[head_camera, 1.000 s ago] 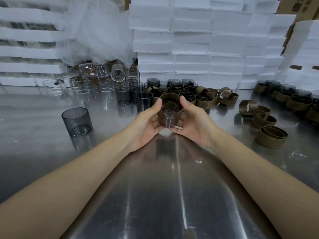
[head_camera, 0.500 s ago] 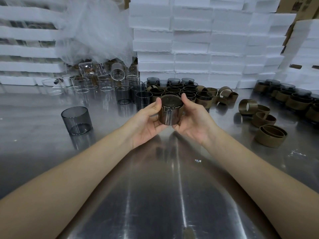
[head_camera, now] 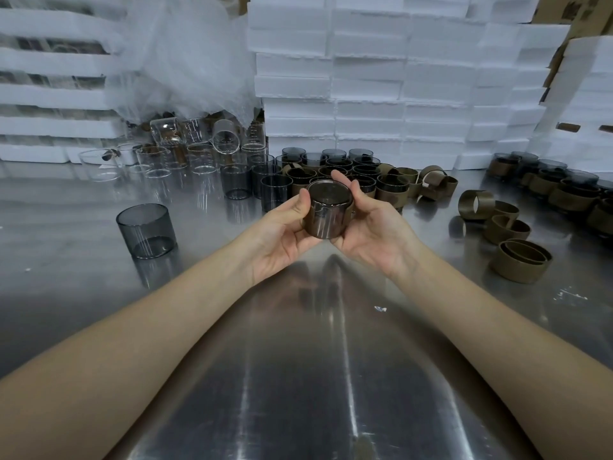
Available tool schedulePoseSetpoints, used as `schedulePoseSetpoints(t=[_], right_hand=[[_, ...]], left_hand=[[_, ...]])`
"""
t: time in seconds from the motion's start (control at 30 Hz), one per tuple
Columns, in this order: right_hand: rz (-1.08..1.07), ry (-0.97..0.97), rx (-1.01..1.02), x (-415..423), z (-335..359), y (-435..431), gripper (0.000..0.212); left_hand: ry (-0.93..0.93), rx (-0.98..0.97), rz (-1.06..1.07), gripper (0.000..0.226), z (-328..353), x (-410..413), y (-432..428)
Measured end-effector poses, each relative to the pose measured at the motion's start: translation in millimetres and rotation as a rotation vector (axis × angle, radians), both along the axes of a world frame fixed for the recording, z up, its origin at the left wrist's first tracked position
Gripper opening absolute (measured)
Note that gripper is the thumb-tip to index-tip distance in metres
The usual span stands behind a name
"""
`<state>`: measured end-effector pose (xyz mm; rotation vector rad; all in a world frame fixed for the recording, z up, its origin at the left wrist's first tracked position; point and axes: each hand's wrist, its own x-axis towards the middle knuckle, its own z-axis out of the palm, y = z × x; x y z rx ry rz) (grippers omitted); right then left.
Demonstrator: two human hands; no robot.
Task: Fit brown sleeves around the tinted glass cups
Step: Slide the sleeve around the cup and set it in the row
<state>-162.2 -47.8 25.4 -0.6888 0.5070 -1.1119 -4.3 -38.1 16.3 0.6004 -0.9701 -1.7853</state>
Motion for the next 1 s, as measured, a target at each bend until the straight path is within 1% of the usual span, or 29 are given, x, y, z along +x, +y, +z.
schedulePoseSetpoints(t=[0.17, 0.33, 0.53, 0.63, 0.7, 0.77, 0.9, 1.0], right_hand=[[-0.005, -0.025, -0.048, 2, -2, 0, 0.028], [-0.010, -0.008, -0.081, 2, -8, -2, 0.032], [-0.017, 0.148, -0.144, -2, -5, -2, 0.035], [-0.057, 0.257, -0.156, -2, -6, -1, 0.044], [-0.079, 0.268, -0.122, -2, -7, -1, 0.048], [-0.089, 0.253, -0.073, 0, -6, -1, 0.046], [-0.087, 0.290, -0.023, 6, -4, -1, 0.034], [-0.092, 0.316, -0.021, 9, -6, -1, 0.034]], left_hand=[[-0.004, -0.015, 0.007, 0.028, 0, 1, 0], [0.001, -0.008, 0.005, 0.039, -2, 2, -2], [0.039, 0.007, 0.028, 0.046, -10, 2, -4], [0.059, 0.015, 0.020, 0.044, -12, 5, -7], [0.080, 0.038, 0.026, 0.036, -13, 5, -8], [0.078, 0.057, 0.050, 0.031, -13, 5, -9], [0.053, 0.117, 0.098, 0.033, -11, 7, -9], [0.031, 0.181, 0.091, 0.032, -8, 6, -6]])
